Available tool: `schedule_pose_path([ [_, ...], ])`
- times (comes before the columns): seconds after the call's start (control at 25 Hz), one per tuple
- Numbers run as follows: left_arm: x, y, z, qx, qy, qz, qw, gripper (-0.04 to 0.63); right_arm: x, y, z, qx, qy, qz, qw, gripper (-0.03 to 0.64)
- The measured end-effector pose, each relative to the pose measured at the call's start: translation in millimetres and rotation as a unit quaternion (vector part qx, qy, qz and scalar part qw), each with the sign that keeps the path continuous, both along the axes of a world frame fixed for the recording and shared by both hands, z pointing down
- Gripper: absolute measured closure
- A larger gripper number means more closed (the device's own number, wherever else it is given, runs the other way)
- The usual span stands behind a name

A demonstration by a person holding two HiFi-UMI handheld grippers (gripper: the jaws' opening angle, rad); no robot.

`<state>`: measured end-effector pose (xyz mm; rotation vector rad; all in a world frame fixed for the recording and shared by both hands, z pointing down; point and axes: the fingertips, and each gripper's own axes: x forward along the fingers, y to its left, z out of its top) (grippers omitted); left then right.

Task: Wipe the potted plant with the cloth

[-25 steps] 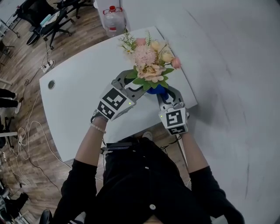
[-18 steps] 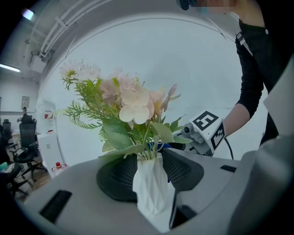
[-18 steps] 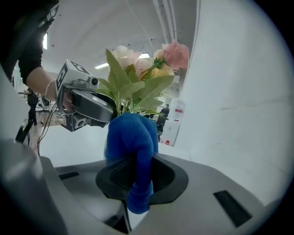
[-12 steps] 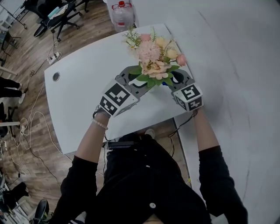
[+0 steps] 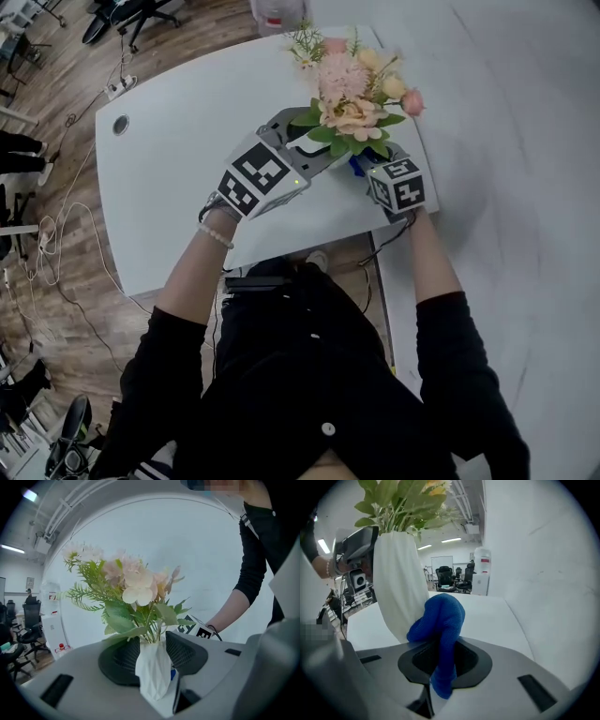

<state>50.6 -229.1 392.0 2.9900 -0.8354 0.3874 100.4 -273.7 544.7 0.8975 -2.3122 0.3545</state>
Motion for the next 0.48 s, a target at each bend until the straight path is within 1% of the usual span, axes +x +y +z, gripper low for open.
schedule_pose_path([
  [0.12, 0.6, -0.8, 1.1, -0.001, -0.001, -0.001, 1.0000, 0.413, 4.1, 9.5, 14.2, -0.040, -0.030, 0.058, 0.997, 0.534],
  [0.28, 1.1, -0.5, 1.3, -0.001, 0.002, -0.005, 1.0000, 0.413, 1.6, 27.1, 30.6, -0.101, -0.065, 0.122, 0.985, 0.534],
  [0.36, 2.1, -0.3, -1.8, 0.005, 0.008, -0.003, 1.0000, 0.413, 0.7, 34.9, 32.2, -0.125, -0.096, 0.161, 0.974, 0.534],
  [0.48, 1.6, -0.8, -1.8, 0.005, 0.008, -0.004, 0.9999, 0.413, 0.3, 44.9, 27.9, -0.160, -0.150, 0.216, 0.951, 0.534],
])
